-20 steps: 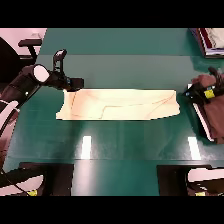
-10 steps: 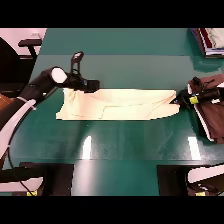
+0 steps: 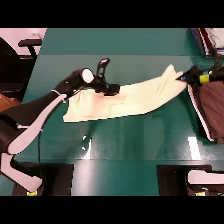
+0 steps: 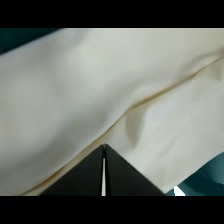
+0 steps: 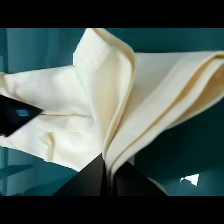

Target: Fold the shirts.

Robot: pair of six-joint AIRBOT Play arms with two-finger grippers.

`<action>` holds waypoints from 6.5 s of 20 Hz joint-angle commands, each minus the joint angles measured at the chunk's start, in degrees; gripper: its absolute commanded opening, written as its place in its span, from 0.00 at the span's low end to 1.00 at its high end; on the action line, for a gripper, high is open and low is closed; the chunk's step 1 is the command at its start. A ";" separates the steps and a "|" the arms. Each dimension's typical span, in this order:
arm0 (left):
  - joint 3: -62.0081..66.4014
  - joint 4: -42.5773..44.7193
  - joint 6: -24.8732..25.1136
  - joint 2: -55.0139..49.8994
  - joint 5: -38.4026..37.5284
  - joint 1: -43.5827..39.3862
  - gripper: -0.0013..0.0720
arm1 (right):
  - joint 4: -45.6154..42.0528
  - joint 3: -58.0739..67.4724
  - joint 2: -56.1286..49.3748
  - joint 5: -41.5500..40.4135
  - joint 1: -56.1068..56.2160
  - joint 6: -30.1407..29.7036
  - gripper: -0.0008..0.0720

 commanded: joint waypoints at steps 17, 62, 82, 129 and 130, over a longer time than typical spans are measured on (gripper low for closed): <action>8.07 11.65 -2.62 4.15 -4.81 7.89 0.05 | 5.18 10.86 5.73 -16.63 34.86 1.49 0.04; 8.07 10.86 1.88 26.86 -17.00 26.40 0.05 | -1.73 18.36 -24.17 -14.34 31.58 5.53 0.04; 8.07 10.16 2.54 26.62 -5.66 11.58 0.05 | -8.35 23.61 -8.26 -14.27 -19.54 10.88 0.04; 8.07 10.10 3.65 26.62 -6.29 11.58 0.05 | -13.55 1.79 25.18 -20.04 16.28 10.19 0.04; 8.07 10.10 3.65 26.62 -6.29 11.58 0.05 | -13.55 1.79 24.87 -20.11 17.22 10.19 0.04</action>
